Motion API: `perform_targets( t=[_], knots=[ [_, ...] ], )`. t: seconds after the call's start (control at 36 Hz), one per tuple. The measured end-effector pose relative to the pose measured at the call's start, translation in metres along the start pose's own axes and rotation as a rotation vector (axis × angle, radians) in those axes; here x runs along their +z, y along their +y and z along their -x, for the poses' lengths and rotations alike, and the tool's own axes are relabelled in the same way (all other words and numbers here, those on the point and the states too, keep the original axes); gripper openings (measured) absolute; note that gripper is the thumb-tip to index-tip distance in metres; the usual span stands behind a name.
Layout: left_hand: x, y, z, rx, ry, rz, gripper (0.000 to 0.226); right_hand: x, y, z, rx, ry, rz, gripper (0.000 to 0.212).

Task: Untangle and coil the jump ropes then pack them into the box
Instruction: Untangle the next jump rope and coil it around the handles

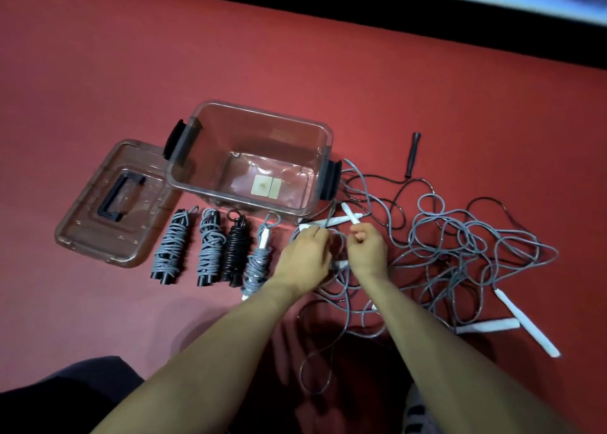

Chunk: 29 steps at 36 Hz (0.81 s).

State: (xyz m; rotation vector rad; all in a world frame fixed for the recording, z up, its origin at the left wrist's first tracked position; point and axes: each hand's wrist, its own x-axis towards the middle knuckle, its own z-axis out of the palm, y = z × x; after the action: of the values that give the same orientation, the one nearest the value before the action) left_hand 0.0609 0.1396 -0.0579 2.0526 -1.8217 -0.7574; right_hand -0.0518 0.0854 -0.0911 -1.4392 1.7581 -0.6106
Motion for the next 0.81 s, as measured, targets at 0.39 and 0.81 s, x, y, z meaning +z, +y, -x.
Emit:
perform_targets(
  t=[0.39,0.81],
  knots=[
    [-0.006,0.054,-0.096,0.119,-0.009,-0.273,0.057,-0.026,-0.015,-0.077,-0.020,-0.339,-0.148,0.033],
    [-0.067,0.076,-0.088,0.112,0.196,-0.072,0.018,-0.088,-0.059,-0.050,-0.360,0.103,-0.077,0.011]
  ],
)
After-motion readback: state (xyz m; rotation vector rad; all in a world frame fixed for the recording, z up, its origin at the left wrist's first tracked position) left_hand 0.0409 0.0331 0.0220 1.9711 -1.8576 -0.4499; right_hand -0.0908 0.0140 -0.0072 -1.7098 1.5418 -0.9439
